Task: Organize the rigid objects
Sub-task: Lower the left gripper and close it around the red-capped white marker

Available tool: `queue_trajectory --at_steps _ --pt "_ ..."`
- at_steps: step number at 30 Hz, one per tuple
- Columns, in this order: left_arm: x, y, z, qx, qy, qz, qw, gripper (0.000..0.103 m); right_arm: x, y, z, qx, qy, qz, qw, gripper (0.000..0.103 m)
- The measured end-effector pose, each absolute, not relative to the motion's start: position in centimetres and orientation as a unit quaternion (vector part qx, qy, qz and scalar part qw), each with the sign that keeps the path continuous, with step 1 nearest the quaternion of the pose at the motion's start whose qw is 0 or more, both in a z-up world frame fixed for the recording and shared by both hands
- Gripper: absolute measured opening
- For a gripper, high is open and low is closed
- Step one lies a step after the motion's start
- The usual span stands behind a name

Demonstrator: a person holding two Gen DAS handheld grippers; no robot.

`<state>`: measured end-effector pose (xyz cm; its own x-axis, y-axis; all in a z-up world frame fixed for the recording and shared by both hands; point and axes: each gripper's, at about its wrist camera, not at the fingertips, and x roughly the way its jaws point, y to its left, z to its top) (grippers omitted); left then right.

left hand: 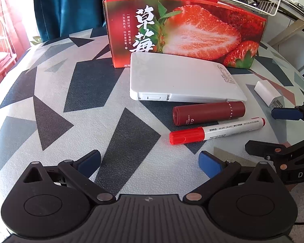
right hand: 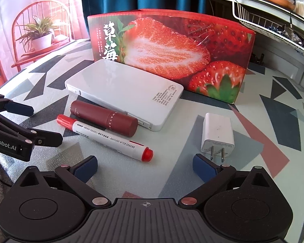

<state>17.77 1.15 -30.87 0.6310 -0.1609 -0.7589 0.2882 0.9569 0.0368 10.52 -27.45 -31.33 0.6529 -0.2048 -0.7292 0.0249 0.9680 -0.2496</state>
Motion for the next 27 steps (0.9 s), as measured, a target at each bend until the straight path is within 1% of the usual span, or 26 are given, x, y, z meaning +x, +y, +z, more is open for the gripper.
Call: queue_trajectory --at_steps 2,6,8,12,14,15,17,19,22,27 --pt "17.8 1.4 -30.8 0.069 0.410 -0.127 0.901 0.103 10.4 -27.5 -31.2 -0.107 0.406 -0.066 0.905 0.085" --pt "18.2 2.9 -30.2 0.005 0.408 -0.130 0.904 0.100 10.3 -27.5 -31.0 -0.108 0.400 -0.064 0.908 0.075" --pt "18.2 3.0 -30.0 -0.008 0.404 -0.136 0.905 0.086 10.3 -27.4 -31.0 -0.111 0.398 -0.057 0.909 0.064" --pt "18.1 2.1 -29.9 -0.006 0.398 -0.159 0.903 0.080 10.3 -26.9 -30.9 -0.117 0.398 -0.052 0.908 0.053" --pt "18.1 1.5 -29.9 -0.002 0.397 -0.172 0.902 0.073 10.2 -26.7 -30.8 -0.118 0.401 -0.053 0.907 0.046" --pt "18.2 1.3 -30.0 0.001 0.397 -0.175 0.901 0.072 10.2 -26.7 -30.8 -0.117 0.401 -0.052 0.907 0.045" --pt "18.3 1.0 -30.1 0.003 0.394 -0.179 0.901 0.067 10.1 -26.6 -30.7 -0.117 0.403 -0.051 0.906 0.042" --pt "18.4 1.1 -30.1 -0.008 0.393 -0.183 0.901 0.065 10.0 -26.6 -30.8 -0.118 0.403 -0.049 0.906 0.042" --pt "18.7 1.3 -30.1 -0.023 0.395 -0.190 0.899 0.059 10.0 -26.5 -30.8 -0.120 0.402 -0.049 0.906 0.041" --pt "18.6 1.3 -30.2 -0.025 0.393 -0.190 0.899 0.057 10.0 -26.6 -30.7 -0.116 0.401 -0.052 0.907 0.038"
